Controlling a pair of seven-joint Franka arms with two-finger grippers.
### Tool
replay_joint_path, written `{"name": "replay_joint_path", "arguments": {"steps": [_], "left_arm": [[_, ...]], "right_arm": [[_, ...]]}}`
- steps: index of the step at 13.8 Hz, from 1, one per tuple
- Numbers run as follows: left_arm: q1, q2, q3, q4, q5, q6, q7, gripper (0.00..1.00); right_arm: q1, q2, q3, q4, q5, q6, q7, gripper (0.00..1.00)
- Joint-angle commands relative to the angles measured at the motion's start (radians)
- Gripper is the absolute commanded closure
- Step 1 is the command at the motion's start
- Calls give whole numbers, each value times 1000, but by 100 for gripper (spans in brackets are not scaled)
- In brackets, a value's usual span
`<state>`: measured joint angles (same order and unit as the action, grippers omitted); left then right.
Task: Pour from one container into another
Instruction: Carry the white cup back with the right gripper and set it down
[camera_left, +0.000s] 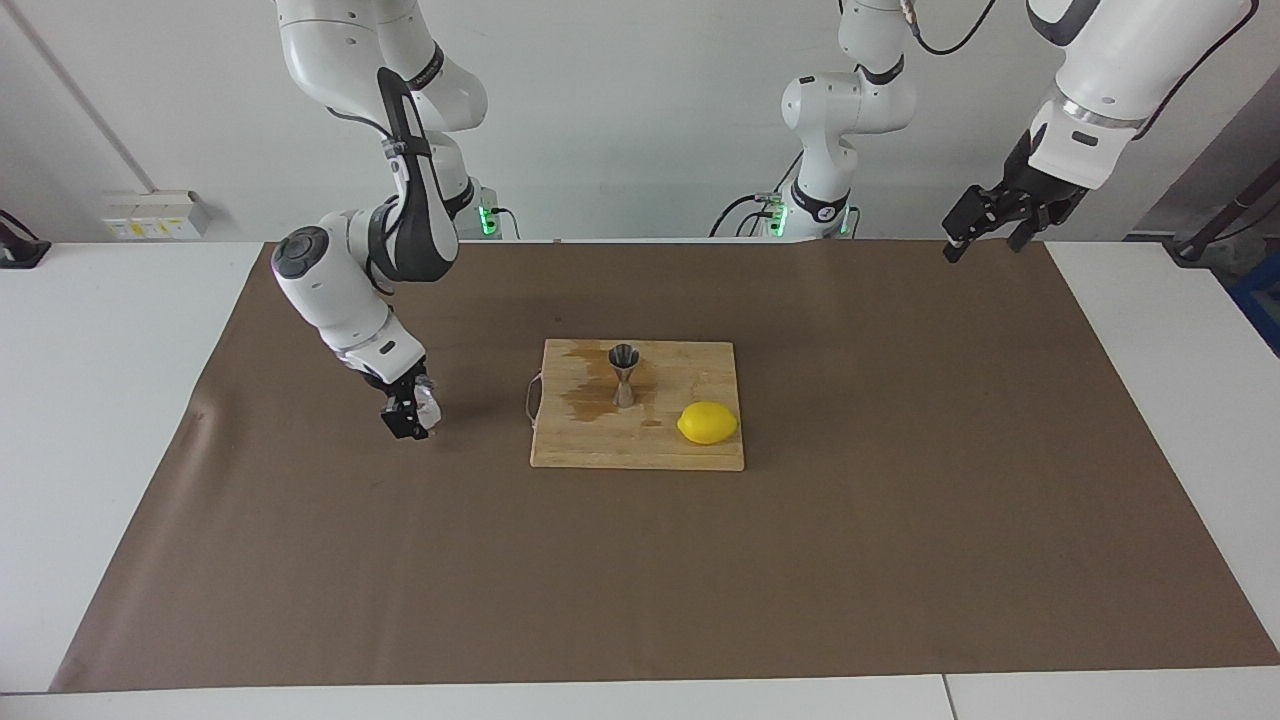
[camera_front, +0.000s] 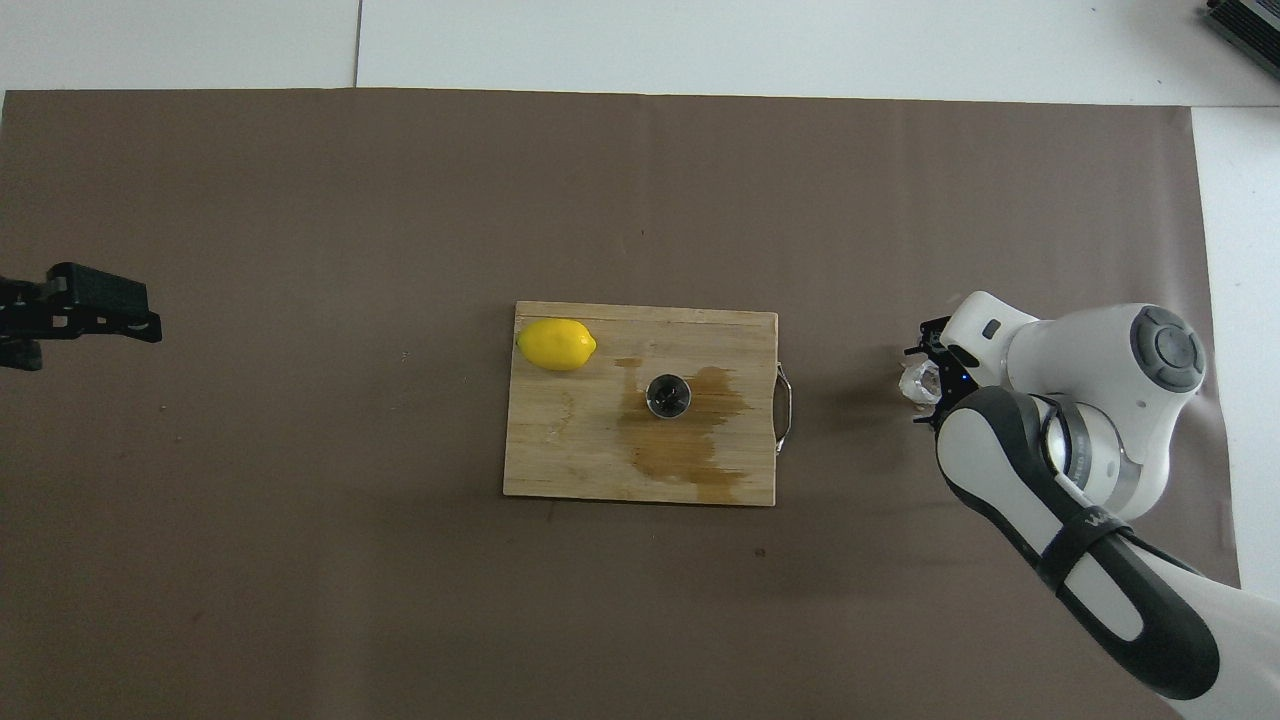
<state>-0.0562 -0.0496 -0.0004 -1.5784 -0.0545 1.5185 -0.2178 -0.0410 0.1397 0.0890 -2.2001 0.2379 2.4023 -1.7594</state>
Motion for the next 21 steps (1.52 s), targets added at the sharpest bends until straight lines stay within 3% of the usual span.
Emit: {"name": "replay_joint_path", "arguments": {"steps": [1, 4, 13, 16, 17, 21], "left_arm": [[13, -30, -7, -34, -11, -3, 0, 0], [15, -30, -6, -34, -11, -3, 0, 0], [15, -30, -6, -34, -11, -3, 0, 0], [15, -30, -6, -34, -11, -3, 0, 0], [15, -30, -6, -34, -11, -3, 0, 0], [15, -30, -6, -34, -11, -3, 0, 0]], "right_arm": [[0, -20, 6, 72, 31, -113, 61, 0], [0, -29, 6, 158, 8, -201, 184, 0], [-17, -48, 0, 330, -28, -198, 530, 0], [-5, -63, -3, 333, -55, -215, 827, 0], [-5, -81, 0, 339, -128, -242, 951, 0], [1, -86, 9, 440, -193, -362, 1451, 0]]}}
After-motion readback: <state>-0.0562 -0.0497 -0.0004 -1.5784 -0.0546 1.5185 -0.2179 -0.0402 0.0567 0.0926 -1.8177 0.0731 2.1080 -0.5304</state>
